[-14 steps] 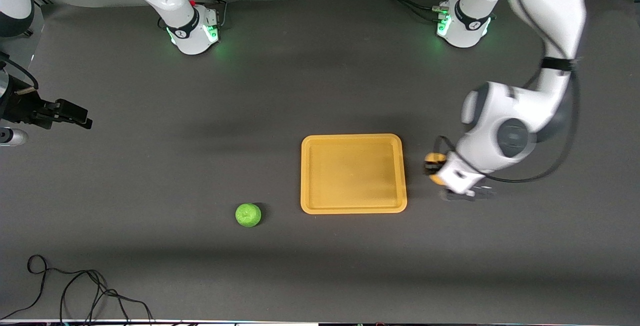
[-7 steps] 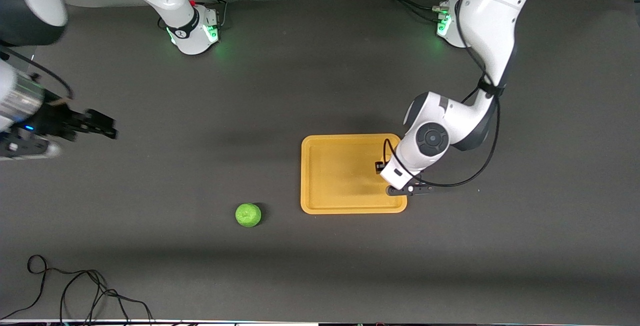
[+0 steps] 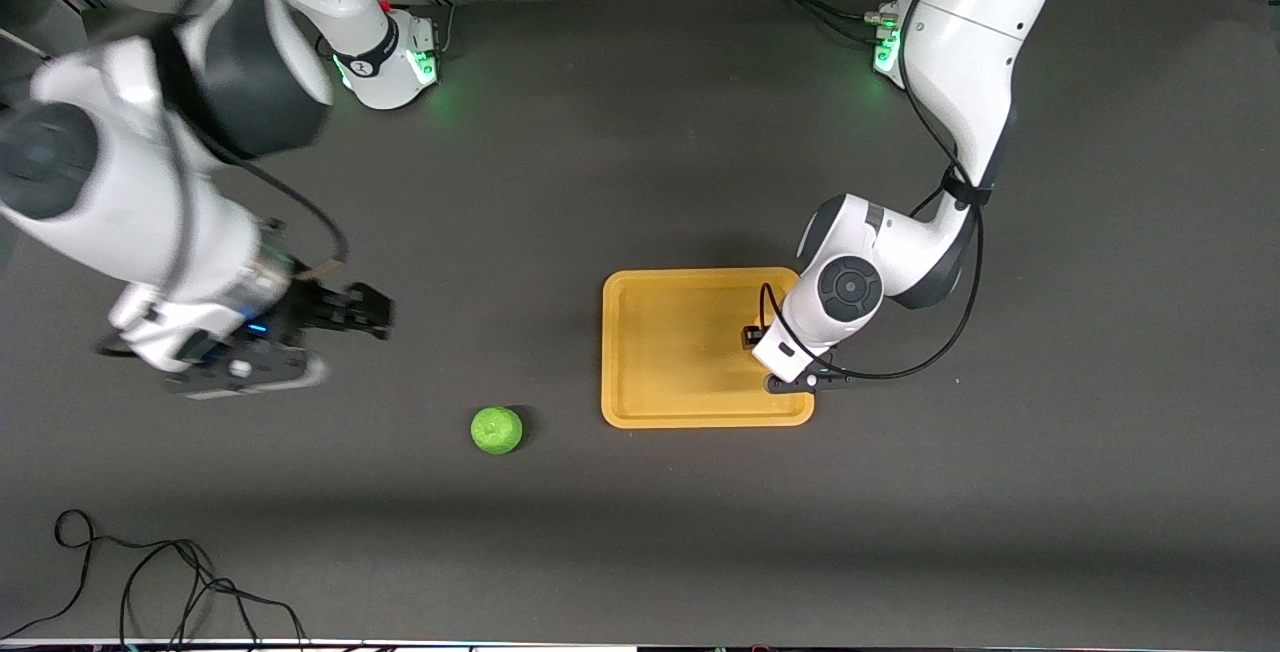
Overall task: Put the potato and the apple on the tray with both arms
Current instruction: 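Carry the potato onto the tray while the right gripper reaches the apple, then release the potato on the tray while the right gripper lowers to apple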
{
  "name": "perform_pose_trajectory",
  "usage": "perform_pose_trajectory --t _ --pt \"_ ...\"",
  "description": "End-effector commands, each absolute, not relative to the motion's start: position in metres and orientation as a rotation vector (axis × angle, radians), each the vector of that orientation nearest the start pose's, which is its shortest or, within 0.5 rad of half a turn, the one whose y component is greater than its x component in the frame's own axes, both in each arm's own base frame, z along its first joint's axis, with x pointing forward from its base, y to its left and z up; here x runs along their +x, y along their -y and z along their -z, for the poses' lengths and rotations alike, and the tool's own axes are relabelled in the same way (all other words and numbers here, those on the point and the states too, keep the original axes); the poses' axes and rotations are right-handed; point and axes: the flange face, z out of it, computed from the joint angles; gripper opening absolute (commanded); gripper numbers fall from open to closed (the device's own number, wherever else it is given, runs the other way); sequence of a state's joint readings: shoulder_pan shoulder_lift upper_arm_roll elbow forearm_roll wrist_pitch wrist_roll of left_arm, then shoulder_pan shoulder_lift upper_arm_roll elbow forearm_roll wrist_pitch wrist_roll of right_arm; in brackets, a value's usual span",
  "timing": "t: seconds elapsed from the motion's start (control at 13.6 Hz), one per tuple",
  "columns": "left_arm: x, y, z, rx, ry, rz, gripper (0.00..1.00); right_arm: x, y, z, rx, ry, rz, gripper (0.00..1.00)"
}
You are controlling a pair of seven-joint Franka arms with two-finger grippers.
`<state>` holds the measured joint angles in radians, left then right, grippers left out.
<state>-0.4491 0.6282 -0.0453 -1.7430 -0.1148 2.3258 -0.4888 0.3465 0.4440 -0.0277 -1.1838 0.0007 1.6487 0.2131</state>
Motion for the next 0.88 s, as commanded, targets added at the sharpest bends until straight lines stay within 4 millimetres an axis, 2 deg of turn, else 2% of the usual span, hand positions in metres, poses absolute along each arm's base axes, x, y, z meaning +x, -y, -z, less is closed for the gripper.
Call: perform_pose_trajectory --t 0.0,0.07,0.22,0.37,0.44,0.52,0.66,0.74,0.81 --pt "0.593 0.316 -0.231 -3.211 0.171 -0.124 1.0 0.663 -0.248 -0.528 -3.136 0.179 0.036 1.0" --pt "0.596 0.311 -0.255 -3.218 0.179 -0.103 1.0 0.663 -0.252 -0.522 -3.114 0.175 0.007 1.0" --pt "0.604 0.286 -0.326 -3.236 0.213 -0.048 1.0 0.672 -0.257 -0.492 -3.112 0.175 -0.026 1.0" --pt "0.611 0.235 -0.387 -3.204 0.212 0.003 1.0 0.684 -0.268 -0.459 -3.107 0.189 0.009 1.0" --pt "0.612 0.211 -0.409 -3.161 0.165 0.03 1.0 0.686 -0.268 -0.431 -3.116 0.19 -0.024 1.0" --pt "0.614 0.18 -0.432 -3.088 0.119 0.08 1.0 0.688 -0.266 -0.407 -3.114 0.179 -0.01 1.0" --pt "0.615 0.115 -0.473 -3.049 0.006 0.121 1.0 0.694 -0.264 -0.354 -3.112 0.162 0.018 1.0" --pt "0.606 0.088 -0.489 -3.042 -0.06 0.092 1.0 0.697 -0.265 -0.337 -3.109 0.16 0.029 1.0" --pt "0.595 0.073 -0.496 -3.038 -0.105 0.068 1.0 0.701 -0.264 -0.322 -3.111 0.156 0.038 1.0"
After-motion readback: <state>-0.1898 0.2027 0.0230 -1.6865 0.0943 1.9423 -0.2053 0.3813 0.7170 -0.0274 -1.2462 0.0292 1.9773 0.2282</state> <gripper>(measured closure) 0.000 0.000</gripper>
